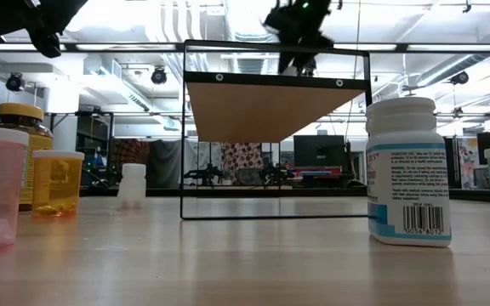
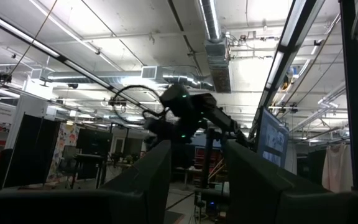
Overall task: Pick and place medicine bottles onto shelf by color
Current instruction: Put the top white pill bottle on the shelf
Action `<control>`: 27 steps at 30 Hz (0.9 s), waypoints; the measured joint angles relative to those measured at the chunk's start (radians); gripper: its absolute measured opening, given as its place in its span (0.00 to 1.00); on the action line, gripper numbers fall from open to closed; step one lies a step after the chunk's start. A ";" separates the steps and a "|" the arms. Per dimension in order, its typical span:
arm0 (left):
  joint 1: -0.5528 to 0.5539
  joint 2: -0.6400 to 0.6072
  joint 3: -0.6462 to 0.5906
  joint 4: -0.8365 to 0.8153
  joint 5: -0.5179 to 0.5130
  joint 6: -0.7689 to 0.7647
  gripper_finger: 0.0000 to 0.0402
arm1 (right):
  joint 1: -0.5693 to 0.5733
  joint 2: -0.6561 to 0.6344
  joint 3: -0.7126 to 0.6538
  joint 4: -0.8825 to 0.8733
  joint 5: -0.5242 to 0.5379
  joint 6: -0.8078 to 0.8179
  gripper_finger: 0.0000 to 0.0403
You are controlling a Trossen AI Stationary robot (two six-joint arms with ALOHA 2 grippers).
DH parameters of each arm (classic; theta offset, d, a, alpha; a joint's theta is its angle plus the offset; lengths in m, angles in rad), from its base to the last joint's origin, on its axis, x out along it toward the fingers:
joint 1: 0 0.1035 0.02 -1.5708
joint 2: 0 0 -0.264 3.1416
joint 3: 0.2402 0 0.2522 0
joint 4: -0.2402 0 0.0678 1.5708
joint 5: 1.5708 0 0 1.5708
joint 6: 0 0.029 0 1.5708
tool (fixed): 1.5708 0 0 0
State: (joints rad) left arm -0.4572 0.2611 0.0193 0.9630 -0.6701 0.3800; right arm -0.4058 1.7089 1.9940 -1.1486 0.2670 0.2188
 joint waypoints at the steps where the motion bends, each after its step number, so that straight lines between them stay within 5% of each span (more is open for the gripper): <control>1: 0.000 0.000 0.000 -0.001 0.000 0.000 0.34 | -0.011 0.029 0.033 -0.016 -0.015 0.011 0.44; 13: 0.000 0.000 -0.005 -0.002 0.000 -0.002 0.34 | -0.040 0.247 0.308 -0.136 -0.031 0.209 0.43; 27: 0.000 -0.001 -0.007 -0.002 0.000 -0.001 0.34 | -0.037 0.292 0.329 -0.155 0.022 0.202 0.44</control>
State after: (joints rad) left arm -0.4572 0.2600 0.0120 0.9615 -0.6701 0.3794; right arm -0.4432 2.0006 2.3234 -1.3032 0.2887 0.4213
